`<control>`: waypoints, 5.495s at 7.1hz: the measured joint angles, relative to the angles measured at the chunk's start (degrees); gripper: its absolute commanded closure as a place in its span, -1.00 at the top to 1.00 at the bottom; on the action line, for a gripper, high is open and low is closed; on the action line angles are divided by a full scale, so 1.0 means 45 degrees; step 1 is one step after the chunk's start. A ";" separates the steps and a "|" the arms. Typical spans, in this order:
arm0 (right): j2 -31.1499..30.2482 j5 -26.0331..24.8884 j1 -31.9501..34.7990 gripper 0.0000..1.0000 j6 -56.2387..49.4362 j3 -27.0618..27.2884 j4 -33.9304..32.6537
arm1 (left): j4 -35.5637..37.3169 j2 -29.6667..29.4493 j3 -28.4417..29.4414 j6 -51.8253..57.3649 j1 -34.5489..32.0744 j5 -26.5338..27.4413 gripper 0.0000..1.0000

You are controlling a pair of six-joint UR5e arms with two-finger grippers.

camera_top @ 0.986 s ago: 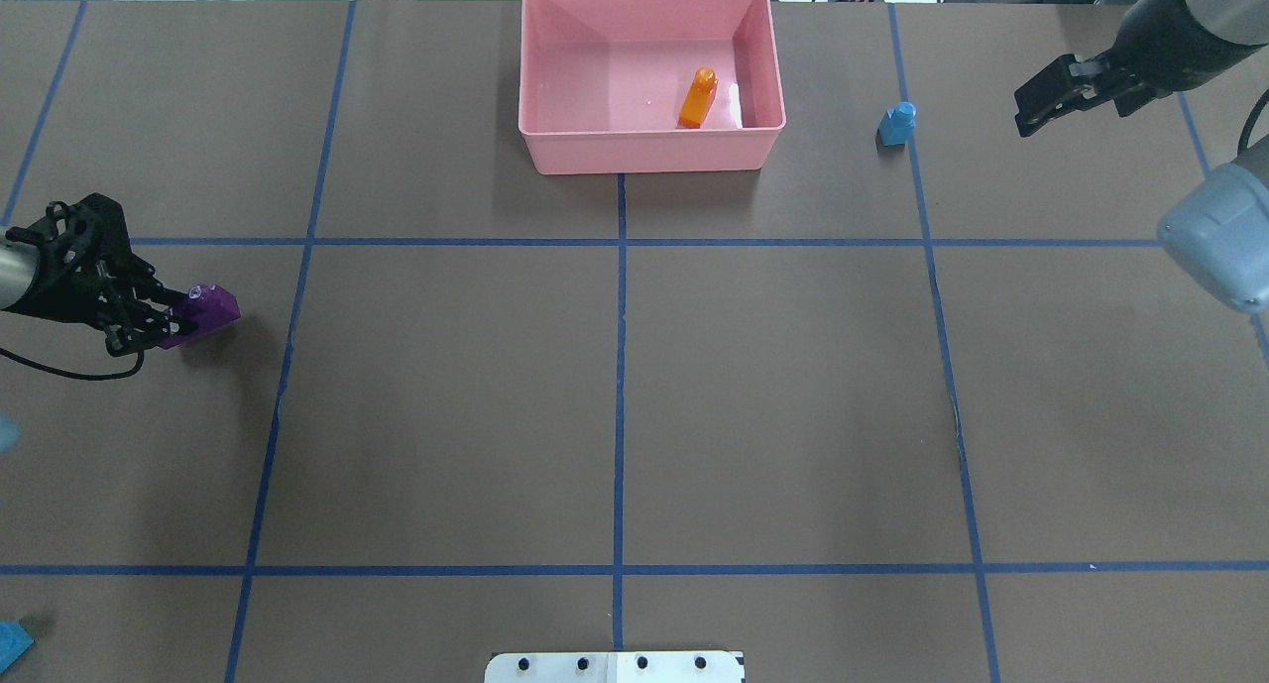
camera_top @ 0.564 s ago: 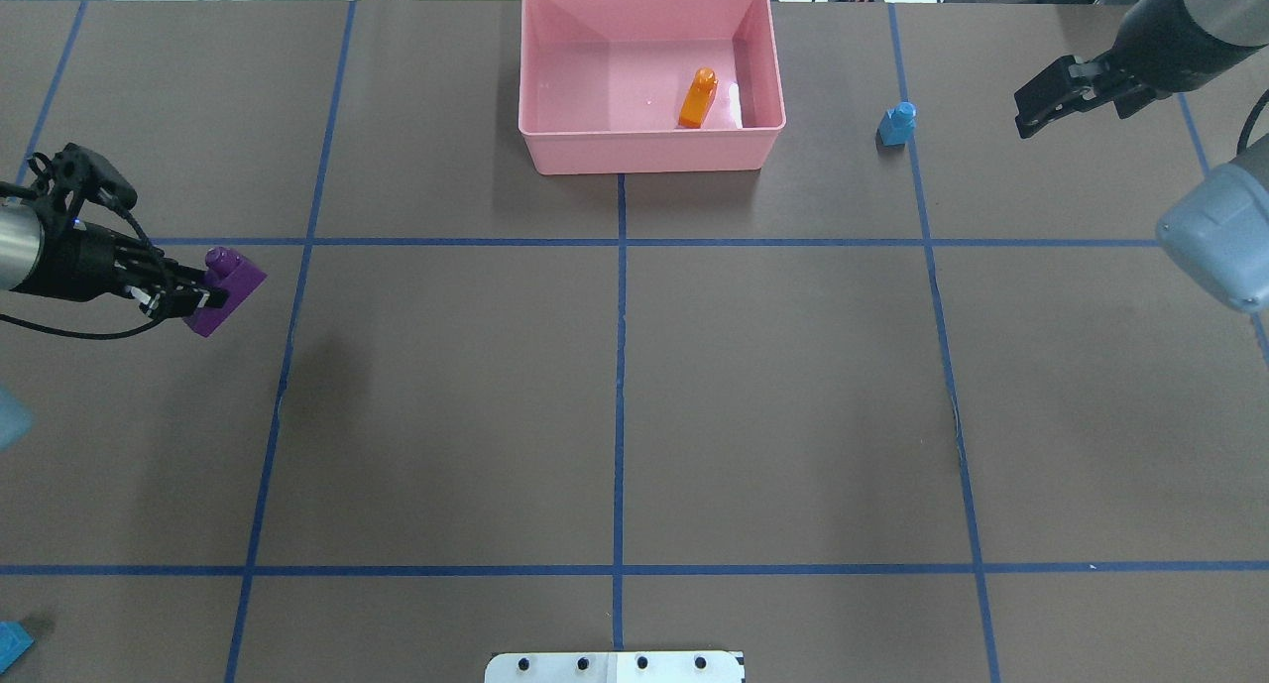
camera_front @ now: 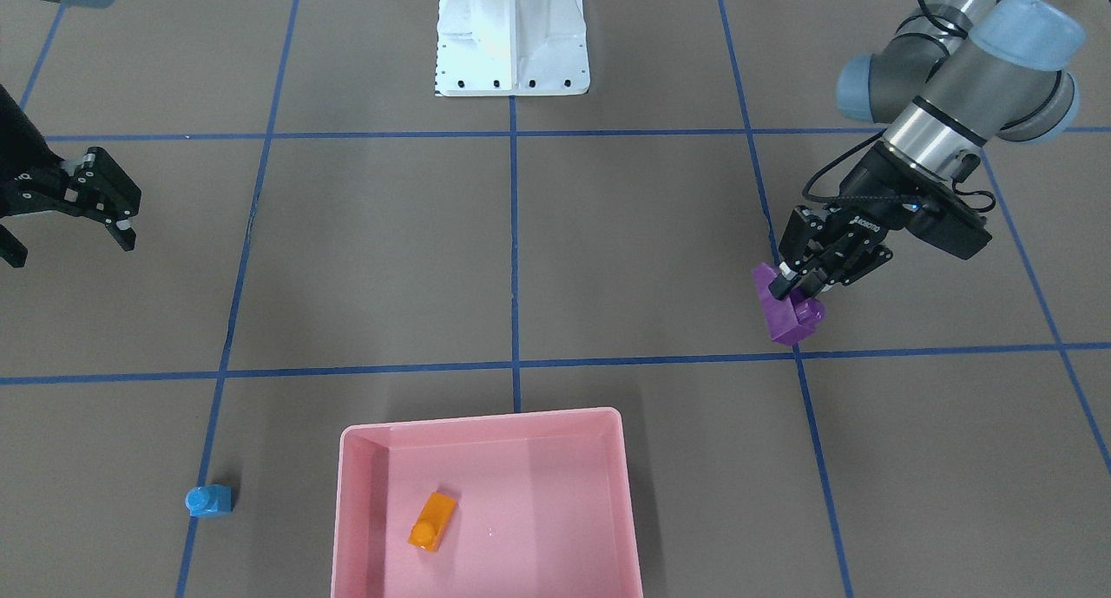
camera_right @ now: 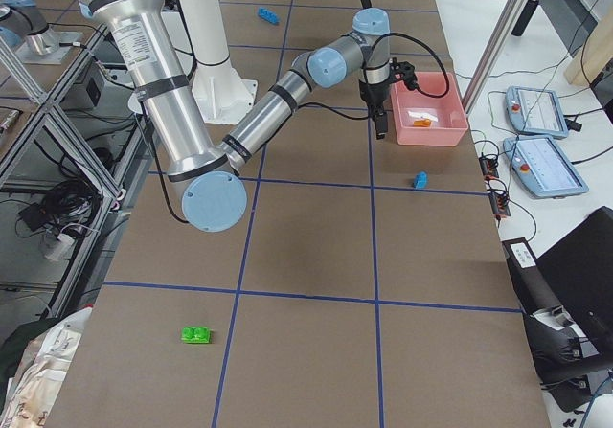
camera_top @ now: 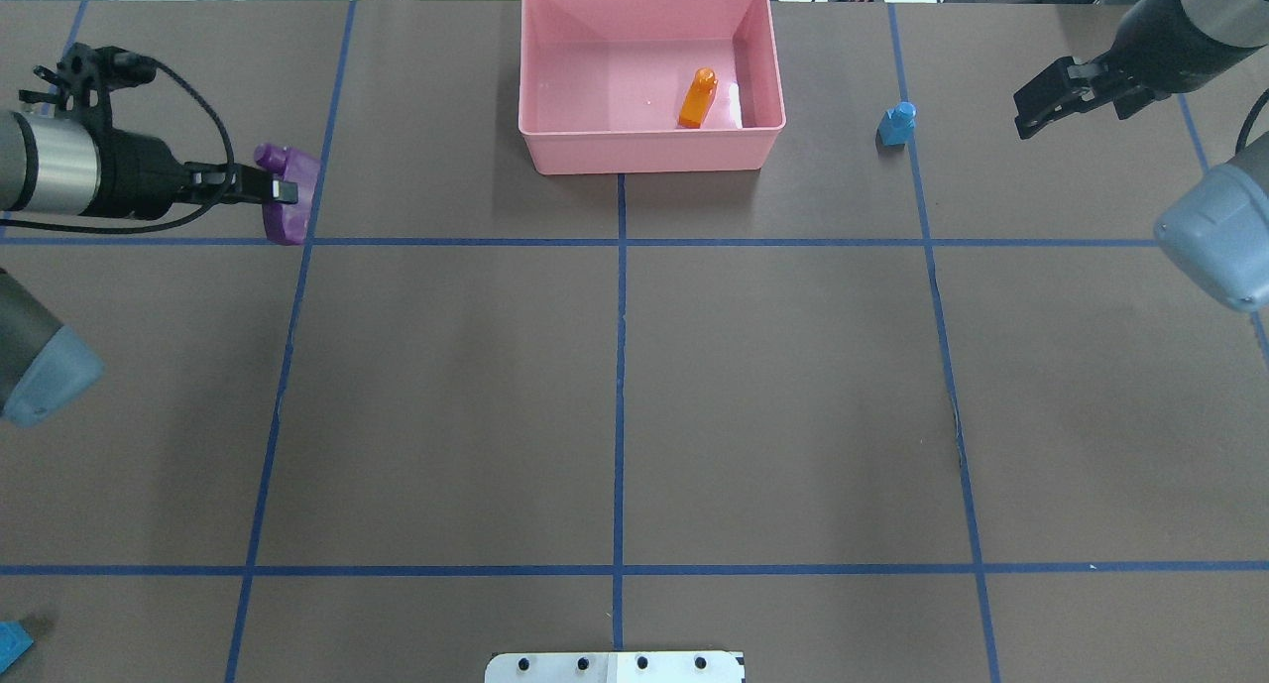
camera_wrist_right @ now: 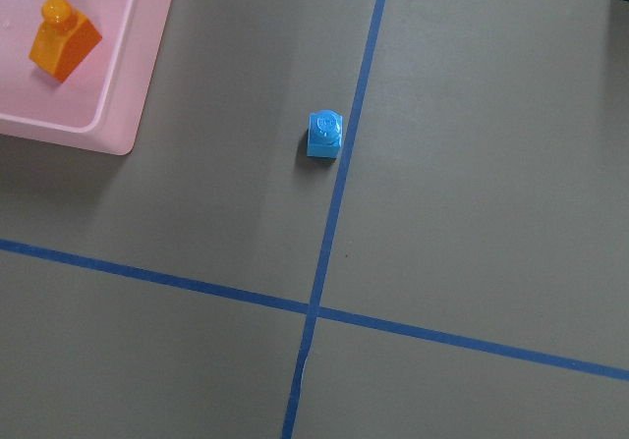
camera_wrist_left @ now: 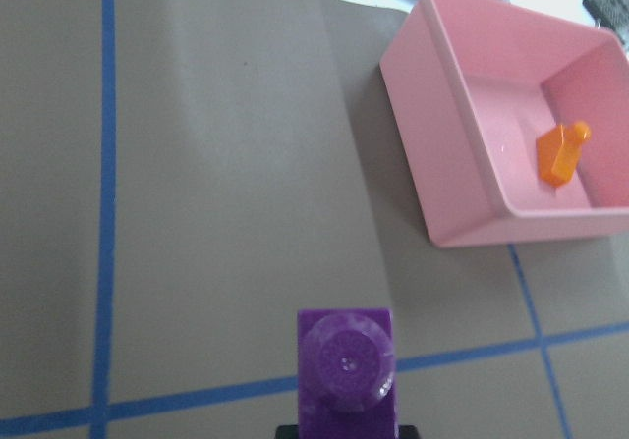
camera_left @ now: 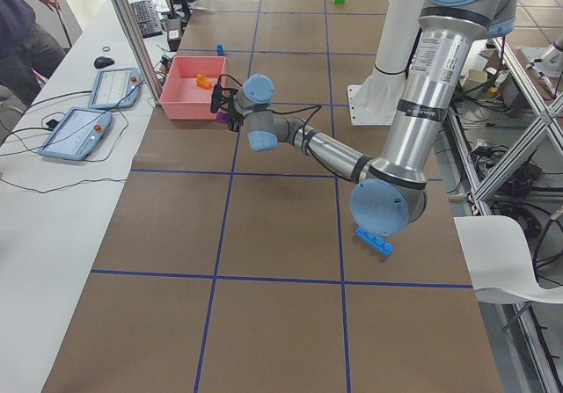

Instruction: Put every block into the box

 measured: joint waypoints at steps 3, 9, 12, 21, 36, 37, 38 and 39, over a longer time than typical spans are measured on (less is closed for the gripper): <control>0.0079 -0.0031 -0.0006 1.00 -0.0402 -0.0771 0.0048 | 0.2344 -0.4687 0.3229 -0.1737 0.1561 0.3114 -0.78; 0.0891 0.0062 0.0036 1.00 -0.0417 -0.4541 0.3379 | 0.2701 -0.8440 0.8114 -0.1984 0.2675 0.5229 -0.71; 0.1058 0.0063 0.0036 1.00 -0.0414 -0.4810 0.3469 | 0.3273 -0.8623 0.8365 -0.2082 0.2272 0.5203 -0.39; 0.3291 -0.0082 -0.0559 1.00 0.1188 -0.9949 0.7491 | 0.3744 -0.5306 0.4876 0.2722 0.2414 0.3809 1.00; 0.4850 -0.1945 -0.1191 -1.00 0.5611 -1.1849 1.1213 | 0.4977 -0.3824 0.2717 0.4795 0.1893 0.2546 1.00; 0.5346 -0.1950 -0.1245 -1.00 0.6768 -1.1736 1.1170 | 0.5694 -0.2879 0.1570 0.6246 0.1455 0.1995 1.00; 0.5846 -0.1997 -0.1416 -1.00 0.7704 -1.1769 1.1139 | 0.6058 -0.1966 0.0660 0.7372 0.1005 0.1410 1.00; 0.6372 -0.2265 -0.1757 -0.68 0.8465 -1.1958 1.1051 | 0.6191 -0.1398 0.0141 0.7944 0.0697 0.0980 1.00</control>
